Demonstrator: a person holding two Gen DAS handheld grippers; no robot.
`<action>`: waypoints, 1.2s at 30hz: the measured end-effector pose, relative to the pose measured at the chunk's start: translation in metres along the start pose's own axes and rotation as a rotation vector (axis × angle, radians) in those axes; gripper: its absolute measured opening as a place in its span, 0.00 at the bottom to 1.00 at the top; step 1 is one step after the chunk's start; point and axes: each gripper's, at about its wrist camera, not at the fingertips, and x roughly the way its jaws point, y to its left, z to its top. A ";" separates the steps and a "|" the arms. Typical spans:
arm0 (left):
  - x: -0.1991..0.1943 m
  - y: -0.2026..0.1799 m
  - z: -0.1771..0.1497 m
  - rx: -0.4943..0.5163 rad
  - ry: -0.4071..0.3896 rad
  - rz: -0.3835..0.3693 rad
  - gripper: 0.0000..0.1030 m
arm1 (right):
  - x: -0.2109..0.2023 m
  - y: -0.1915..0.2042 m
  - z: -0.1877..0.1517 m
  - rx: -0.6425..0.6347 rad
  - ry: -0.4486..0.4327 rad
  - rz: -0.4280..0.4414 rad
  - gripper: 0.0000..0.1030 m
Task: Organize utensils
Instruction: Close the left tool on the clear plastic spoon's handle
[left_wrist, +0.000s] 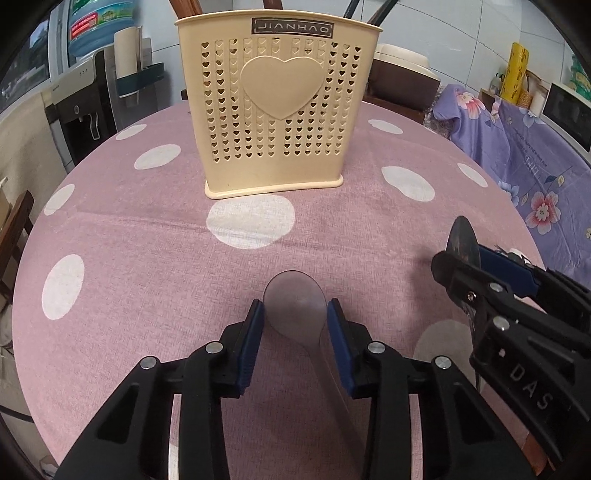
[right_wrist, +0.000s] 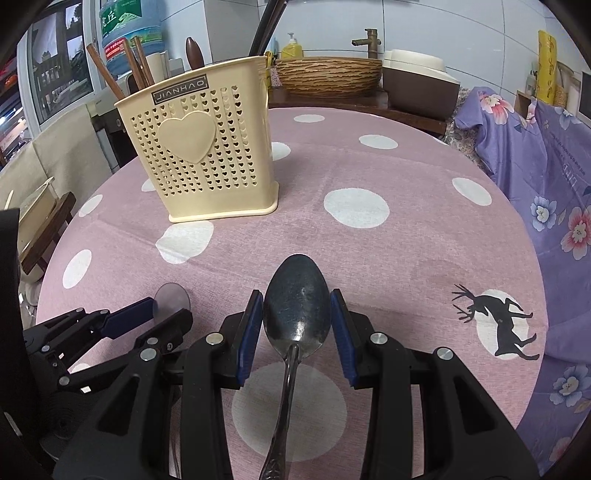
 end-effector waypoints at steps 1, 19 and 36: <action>0.000 0.000 0.001 -0.001 0.000 -0.003 0.35 | 0.000 0.000 0.000 0.001 -0.001 0.001 0.37; -0.069 0.026 0.030 -0.044 -0.267 -0.023 0.25 | -0.049 0.001 0.024 0.027 -0.150 0.125 0.37; -0.043 0.048 0.024 -0.104 -0.181 0.062 0.67 | -0.057 0.008 0.026 -0.005 -0.169 0.108 0.36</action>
